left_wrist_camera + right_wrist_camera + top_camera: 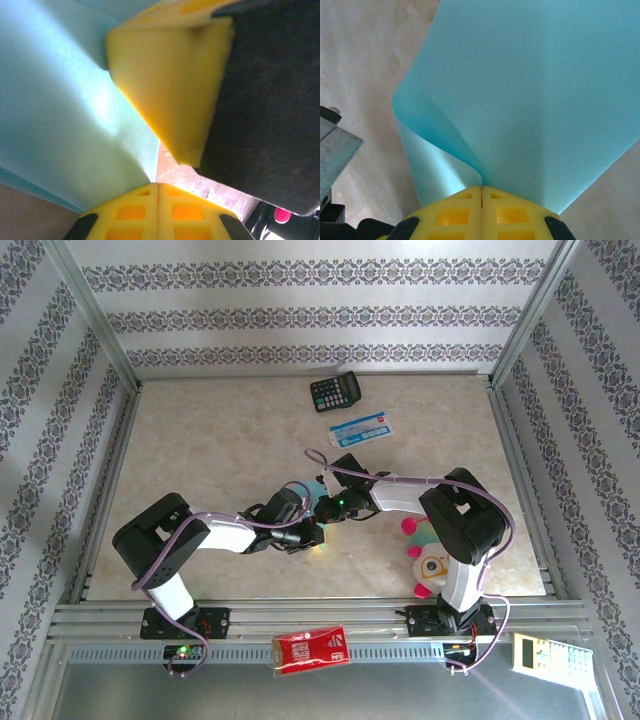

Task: Fold a paper plane with a square sheet of paper (pick it up from the middle)
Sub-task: Third fold the triangle at the center of the table.

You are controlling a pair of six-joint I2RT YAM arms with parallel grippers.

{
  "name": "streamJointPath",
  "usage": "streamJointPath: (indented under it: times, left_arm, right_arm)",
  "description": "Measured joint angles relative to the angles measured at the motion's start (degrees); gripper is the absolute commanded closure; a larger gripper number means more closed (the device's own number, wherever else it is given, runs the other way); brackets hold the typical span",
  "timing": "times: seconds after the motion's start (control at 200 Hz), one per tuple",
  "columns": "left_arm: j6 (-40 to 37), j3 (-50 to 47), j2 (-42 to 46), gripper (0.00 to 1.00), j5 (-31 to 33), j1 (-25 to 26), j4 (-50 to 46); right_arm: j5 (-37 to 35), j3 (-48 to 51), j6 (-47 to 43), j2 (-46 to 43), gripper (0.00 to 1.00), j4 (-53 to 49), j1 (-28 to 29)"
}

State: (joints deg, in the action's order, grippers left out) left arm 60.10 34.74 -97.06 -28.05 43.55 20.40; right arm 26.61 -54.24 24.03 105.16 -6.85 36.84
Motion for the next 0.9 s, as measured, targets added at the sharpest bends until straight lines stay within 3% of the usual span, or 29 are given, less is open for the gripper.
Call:
streamJointPath:
  times: [0.44,0.899]
  left_arm:
    - [-0.52,0.96,3.76,1.0,1.01,1.64,-3.08]
    - [-1.22,2.29,-0.42,0.99,0.24,2.27,-3.34]
  right_arm:
    - [0.02,0.0,0.0,0.0,1.0,0.0,-0.11]
    - [0.04,0.0,0.0,0.0,1.0,-0.02,-0.13]
